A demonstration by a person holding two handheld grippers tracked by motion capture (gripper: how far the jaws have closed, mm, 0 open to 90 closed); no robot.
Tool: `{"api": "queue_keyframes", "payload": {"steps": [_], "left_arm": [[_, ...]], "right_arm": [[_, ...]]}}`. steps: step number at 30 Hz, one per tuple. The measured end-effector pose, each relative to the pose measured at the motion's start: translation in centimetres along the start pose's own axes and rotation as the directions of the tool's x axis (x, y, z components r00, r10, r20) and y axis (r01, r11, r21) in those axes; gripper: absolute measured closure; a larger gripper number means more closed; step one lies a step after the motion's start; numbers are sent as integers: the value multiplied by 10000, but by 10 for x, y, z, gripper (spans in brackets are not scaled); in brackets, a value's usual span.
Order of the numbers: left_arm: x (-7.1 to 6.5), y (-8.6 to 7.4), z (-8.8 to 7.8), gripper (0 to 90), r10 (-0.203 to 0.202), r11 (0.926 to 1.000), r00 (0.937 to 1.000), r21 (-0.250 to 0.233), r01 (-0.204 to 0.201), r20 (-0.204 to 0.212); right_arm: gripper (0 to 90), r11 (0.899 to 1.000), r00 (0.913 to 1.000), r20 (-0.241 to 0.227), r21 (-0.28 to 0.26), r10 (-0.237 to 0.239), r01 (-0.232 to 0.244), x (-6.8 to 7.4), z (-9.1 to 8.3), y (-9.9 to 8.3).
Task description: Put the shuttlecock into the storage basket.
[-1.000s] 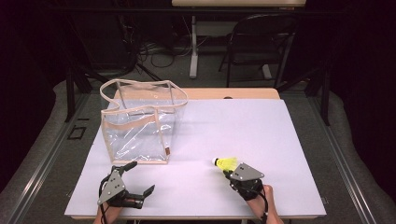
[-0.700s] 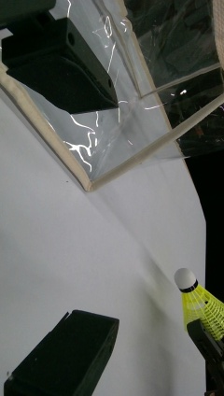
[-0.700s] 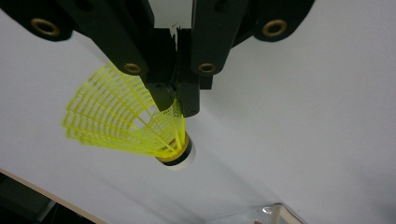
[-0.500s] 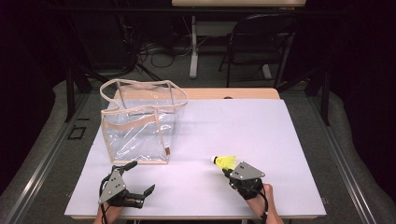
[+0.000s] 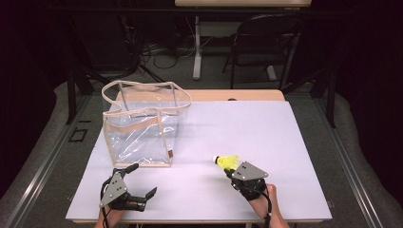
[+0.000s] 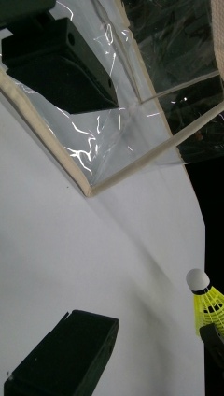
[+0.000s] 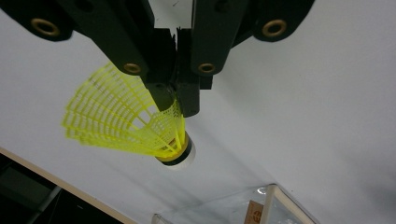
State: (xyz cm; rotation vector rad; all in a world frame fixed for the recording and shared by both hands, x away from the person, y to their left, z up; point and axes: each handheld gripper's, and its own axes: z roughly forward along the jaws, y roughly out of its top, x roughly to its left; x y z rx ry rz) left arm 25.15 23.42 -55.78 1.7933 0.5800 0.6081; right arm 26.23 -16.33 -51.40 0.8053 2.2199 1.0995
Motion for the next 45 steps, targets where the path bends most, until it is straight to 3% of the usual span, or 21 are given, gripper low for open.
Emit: {"api": "queue_keyframes", "payload": {"steps": [27, 45], "left_arm": [[1, 0, -1, 0, 27, 10000, 10000, 26, -27, -42], [1, 0, -1, 0, 55, 10000, 10000, 67, -55, -55]], "right_arm": [[888, 9994, 9998, 102, -306, -155, 158, -7, 5, 22], [890, 9974, 9992, 391, -714, -46, 74, -17, -12, 35]]}}
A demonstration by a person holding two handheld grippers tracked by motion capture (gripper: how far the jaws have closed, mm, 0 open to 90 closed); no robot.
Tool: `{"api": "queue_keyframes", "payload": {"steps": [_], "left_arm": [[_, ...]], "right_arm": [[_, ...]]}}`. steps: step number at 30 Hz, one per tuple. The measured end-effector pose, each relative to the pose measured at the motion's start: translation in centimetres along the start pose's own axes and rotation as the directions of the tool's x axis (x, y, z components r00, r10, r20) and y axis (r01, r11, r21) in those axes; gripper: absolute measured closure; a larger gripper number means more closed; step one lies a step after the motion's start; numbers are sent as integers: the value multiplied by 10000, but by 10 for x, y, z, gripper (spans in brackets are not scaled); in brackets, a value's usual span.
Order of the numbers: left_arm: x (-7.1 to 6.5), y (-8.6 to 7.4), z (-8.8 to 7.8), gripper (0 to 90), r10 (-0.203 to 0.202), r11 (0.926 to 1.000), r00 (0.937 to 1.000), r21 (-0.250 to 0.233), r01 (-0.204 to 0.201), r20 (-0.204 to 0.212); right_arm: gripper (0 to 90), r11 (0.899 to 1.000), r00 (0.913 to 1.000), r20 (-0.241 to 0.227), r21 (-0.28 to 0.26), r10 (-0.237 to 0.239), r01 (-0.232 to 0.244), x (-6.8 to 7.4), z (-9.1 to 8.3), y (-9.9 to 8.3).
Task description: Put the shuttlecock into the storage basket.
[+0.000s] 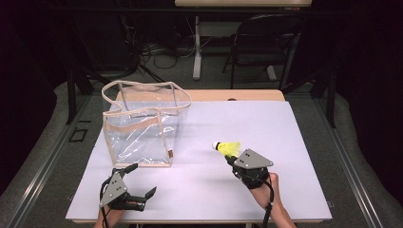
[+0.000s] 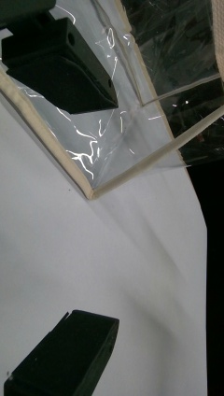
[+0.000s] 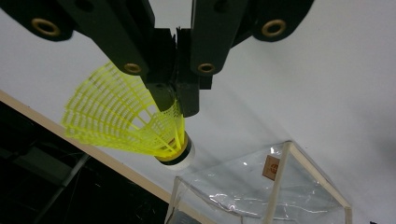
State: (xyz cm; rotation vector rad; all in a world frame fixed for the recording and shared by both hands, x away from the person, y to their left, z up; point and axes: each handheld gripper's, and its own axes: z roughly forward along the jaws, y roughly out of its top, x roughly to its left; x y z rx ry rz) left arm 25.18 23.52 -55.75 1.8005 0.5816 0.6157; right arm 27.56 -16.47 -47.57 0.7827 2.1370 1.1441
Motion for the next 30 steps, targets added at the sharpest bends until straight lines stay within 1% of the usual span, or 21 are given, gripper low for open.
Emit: {"api": "queue_keyframes", "payload": {"steps": [10, 22, 30], "left_arm": [[0, 0, 0, 0, -5, 10000, 10000, 6, 5, 15], [0, 0, 0, 0, 10, 10000, 10000, -13, -10, 1], [-1, 0, 0, 0, 1, 10000, 10000, -13, -1, 40]], "right_arm": [[890, 9999, 10000, 12, -144, 11, -11, -1, -2, 6], [890, 9995, 10000, 25, -310, -93, 94, -5, -4, 18], [890, 9991, 9999, 18, -398, -149, 150, -6, -1, 25]]}}
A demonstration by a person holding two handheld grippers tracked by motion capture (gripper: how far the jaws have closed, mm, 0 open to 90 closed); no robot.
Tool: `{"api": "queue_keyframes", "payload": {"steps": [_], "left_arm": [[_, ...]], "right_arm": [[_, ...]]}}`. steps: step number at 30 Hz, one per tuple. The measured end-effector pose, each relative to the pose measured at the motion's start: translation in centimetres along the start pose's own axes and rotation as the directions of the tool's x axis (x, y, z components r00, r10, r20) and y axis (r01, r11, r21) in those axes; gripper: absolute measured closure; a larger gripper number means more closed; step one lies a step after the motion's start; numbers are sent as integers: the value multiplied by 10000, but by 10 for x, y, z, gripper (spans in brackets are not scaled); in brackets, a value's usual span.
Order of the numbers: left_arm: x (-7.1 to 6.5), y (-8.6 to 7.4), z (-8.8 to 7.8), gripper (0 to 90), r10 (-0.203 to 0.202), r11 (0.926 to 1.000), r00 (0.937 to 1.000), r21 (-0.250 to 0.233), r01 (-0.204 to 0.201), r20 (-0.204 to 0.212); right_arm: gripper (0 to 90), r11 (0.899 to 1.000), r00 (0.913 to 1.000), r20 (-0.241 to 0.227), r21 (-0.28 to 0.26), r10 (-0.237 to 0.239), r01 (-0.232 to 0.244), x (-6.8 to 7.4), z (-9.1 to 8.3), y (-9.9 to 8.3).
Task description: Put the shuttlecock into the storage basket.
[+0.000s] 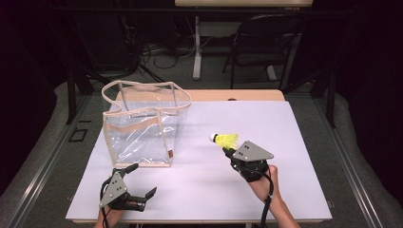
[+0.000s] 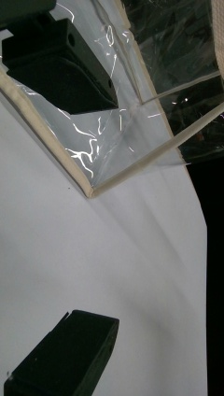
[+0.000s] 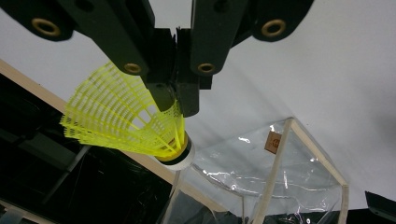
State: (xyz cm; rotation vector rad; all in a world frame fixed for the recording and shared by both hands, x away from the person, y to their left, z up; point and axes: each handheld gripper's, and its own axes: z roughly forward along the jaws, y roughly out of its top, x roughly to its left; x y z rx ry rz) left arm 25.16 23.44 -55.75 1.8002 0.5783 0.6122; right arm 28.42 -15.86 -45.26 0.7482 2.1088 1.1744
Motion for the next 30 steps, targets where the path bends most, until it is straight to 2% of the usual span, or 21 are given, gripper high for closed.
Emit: {"api": "queue_keyframes", "payload": {"steps": [30], "left_arm": [[-1, 0, 2, 0, 0, 10000, 10000, -12, 0, 48]], "right_arm": [[890, 9995, 10000, 79, -309, -10, 13, -10, 6, 21]]}}
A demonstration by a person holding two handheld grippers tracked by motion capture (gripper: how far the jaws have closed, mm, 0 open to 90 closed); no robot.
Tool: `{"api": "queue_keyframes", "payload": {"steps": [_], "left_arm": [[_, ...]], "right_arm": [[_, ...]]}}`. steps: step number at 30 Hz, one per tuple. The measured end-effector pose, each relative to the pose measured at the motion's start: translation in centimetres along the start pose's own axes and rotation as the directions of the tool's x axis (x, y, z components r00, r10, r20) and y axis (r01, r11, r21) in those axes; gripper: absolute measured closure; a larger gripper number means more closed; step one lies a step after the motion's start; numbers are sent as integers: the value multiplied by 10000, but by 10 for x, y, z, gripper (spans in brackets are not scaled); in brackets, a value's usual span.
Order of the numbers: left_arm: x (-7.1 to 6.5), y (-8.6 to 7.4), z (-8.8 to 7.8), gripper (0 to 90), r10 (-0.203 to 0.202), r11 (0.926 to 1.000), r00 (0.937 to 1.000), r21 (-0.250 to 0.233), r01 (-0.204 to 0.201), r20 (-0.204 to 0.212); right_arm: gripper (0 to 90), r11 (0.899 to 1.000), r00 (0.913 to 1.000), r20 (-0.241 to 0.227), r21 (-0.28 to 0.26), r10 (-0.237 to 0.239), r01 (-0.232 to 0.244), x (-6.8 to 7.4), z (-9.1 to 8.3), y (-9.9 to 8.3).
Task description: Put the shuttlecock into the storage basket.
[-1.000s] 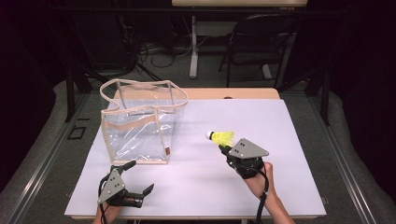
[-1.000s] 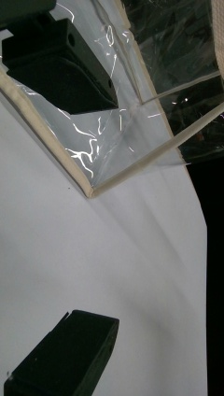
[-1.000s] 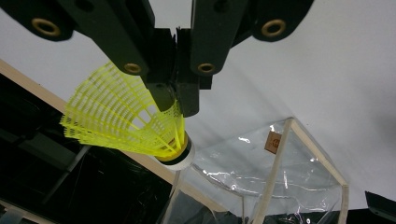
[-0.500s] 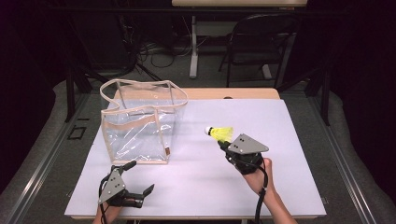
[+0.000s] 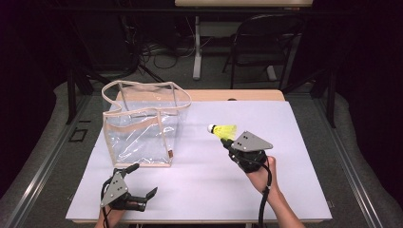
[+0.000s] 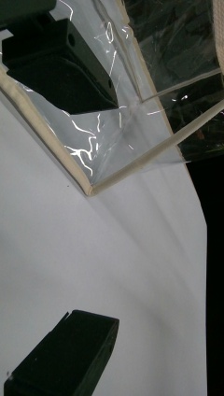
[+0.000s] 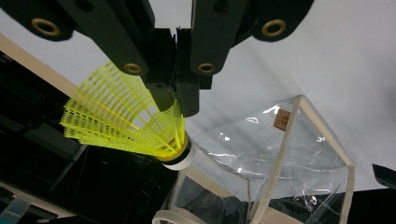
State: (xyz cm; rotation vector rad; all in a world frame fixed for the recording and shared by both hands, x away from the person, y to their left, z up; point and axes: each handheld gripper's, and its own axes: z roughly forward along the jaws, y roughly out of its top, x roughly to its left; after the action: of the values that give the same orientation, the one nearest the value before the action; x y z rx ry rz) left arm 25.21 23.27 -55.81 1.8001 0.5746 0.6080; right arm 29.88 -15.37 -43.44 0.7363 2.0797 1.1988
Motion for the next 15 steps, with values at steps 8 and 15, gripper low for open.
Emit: {"api": "queue_keyframes", "payload": {"steps": [8, 15], "left_arm": [[0, 0, 0, 0, -30, 10000, 10000, 10, 30, 0], [0, 0, 0, 0, -48, 10000, 10000, 9, 48, -9]], "right_arm": [[890, 9999, 9999, -2, -24, -162, 162, -1, 3, 7], [890, 9997, 9997, -46, -109, -223, 223, -1, 5, 12]]}}
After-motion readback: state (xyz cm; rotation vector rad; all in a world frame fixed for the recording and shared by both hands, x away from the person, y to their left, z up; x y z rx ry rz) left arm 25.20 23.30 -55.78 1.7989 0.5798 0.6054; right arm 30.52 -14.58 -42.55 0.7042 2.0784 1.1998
